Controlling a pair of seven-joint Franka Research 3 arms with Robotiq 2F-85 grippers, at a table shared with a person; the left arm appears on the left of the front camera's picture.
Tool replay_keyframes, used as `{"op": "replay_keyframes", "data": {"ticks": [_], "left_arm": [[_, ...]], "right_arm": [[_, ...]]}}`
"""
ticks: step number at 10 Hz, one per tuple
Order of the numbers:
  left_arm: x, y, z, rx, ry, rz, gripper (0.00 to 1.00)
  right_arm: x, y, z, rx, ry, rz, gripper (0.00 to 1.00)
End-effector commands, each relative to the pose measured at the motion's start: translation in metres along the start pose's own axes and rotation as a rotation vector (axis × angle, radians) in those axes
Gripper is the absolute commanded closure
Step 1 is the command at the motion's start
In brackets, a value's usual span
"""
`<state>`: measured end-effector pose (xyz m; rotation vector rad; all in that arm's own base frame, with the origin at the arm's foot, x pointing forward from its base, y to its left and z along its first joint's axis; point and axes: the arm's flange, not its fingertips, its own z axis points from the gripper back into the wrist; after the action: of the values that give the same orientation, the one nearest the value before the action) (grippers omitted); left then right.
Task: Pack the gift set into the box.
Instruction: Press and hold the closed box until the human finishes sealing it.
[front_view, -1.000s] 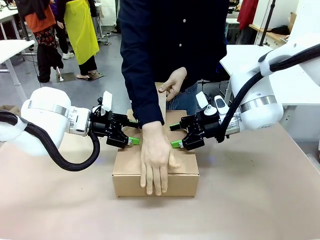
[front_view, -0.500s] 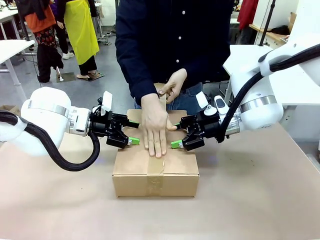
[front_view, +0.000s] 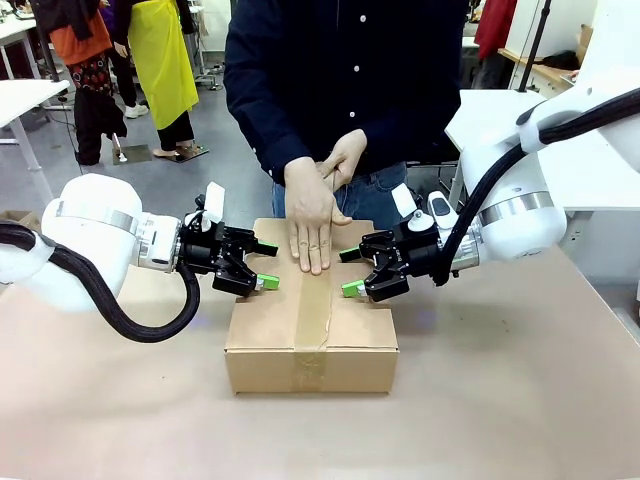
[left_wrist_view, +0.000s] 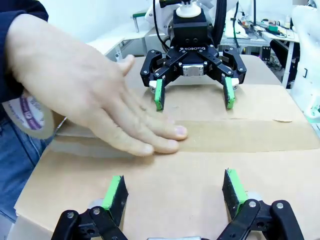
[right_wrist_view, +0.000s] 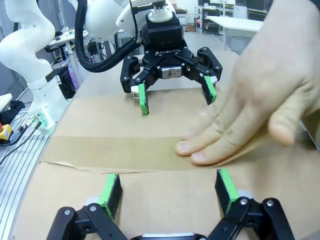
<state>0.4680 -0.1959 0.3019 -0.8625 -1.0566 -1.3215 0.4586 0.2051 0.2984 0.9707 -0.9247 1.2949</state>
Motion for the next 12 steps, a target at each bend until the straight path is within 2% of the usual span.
{"op": "replay_keyframes", "data": {"ticks": [1,12], "left_arm": [[-0.0016,-0.0011,-0.0021,0.012,0.002,-0.012,0.0],[-0.0016,-0.0011,-0.0021,0.012,0.002,-0.012,0.0]], "right_arm": [[-0.0013,0.0003,-0.0011,-0.001,0.004,0.006,0.0],[-0.0013,0.0003,-0.0011,-0.001,0.004,0.006,0.0]]}}
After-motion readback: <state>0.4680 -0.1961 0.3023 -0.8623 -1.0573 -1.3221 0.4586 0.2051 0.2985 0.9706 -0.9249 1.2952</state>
